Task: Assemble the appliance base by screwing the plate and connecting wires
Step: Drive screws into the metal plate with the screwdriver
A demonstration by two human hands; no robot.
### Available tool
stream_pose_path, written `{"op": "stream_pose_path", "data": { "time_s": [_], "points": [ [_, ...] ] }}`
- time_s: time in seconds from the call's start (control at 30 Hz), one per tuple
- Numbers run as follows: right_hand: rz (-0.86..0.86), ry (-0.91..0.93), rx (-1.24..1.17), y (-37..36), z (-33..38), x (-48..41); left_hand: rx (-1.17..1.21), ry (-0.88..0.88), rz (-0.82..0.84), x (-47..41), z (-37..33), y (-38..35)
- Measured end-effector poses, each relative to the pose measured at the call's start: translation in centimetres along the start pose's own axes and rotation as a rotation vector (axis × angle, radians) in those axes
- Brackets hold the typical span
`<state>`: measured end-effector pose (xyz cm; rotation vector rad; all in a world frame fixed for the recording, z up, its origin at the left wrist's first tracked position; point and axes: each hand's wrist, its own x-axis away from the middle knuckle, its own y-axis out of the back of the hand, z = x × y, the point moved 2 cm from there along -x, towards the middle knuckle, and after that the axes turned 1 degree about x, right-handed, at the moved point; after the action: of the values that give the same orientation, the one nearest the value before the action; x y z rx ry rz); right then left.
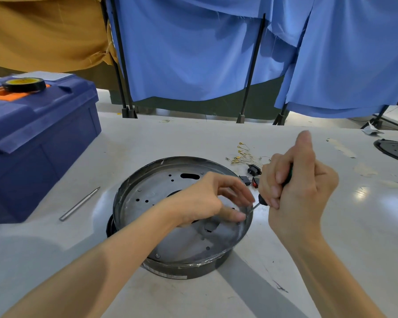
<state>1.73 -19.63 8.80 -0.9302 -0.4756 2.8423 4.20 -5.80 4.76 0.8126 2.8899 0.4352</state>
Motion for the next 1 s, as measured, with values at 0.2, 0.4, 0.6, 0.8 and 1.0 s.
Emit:
{"op": "stream_pose_path", "data": {
  "time_s": [0.2,0.4,0.6,0.8,1.0],
  "points": [
    [-0.008,0.098,0.119,-1.1,0.5,1.7,0.085,-0.169,-0.045,0.3,-1.2,-1.1],
    [0.458,-0.255,0.051,-0.4,0.5,-0.1,0.083,-0.126,-0.118,0.4,-0.7,-0.9],
    [0.744,-0.221,-0.089,1.1,1.5,-2.0,0.086,-0.086,-0.113,0.4,-0.9,-0.7],
    [0.186,0.205,0.260,-0.2,0.0,0.7,0.189,-0.147,-0.116,0.7,-1.1,-0.6],
    [0.432,-0.020,0.219,0.9,0.9,-0.6,0.160,-0.104,-0.070,0.8,-1.0,-0.7]
  ]
}}
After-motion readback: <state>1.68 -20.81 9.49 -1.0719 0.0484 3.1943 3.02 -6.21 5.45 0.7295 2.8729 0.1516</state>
